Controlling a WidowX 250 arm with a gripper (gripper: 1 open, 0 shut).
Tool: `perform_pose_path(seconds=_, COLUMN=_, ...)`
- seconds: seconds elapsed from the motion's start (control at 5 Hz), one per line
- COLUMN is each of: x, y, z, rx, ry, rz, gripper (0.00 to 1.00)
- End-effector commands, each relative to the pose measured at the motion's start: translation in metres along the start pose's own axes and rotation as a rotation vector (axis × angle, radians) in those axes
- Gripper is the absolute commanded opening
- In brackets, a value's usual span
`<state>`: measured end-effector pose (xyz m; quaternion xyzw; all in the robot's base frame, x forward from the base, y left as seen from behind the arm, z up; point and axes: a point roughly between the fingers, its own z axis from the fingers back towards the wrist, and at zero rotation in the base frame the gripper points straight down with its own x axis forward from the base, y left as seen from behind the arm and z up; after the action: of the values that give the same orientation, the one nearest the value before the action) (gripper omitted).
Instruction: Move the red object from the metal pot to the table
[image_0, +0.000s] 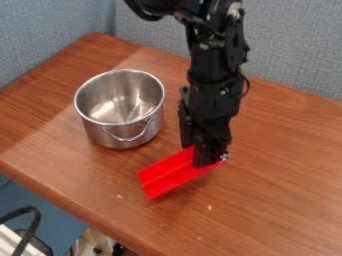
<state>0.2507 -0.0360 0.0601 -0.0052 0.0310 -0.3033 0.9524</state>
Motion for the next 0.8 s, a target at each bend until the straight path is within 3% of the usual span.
perform_pose_path(seconds=0.0, x=0.008, y=0.016, z=0.014, rx=0.021, ry=-0.037, rz=0.063, gripper=0.0)
perform_pose_path(seconds=0.4, x=0.027, y=0.001, z=0.002, rx=0.021, ry=-0.043, rz=0.251, gripper=0.0)
perform_pose_path(seconds=0.6, x=0.019, y=-0.003, z=-0.002, rx=0.023, ry=-0.042, rz=0.246, gripper=0.0)
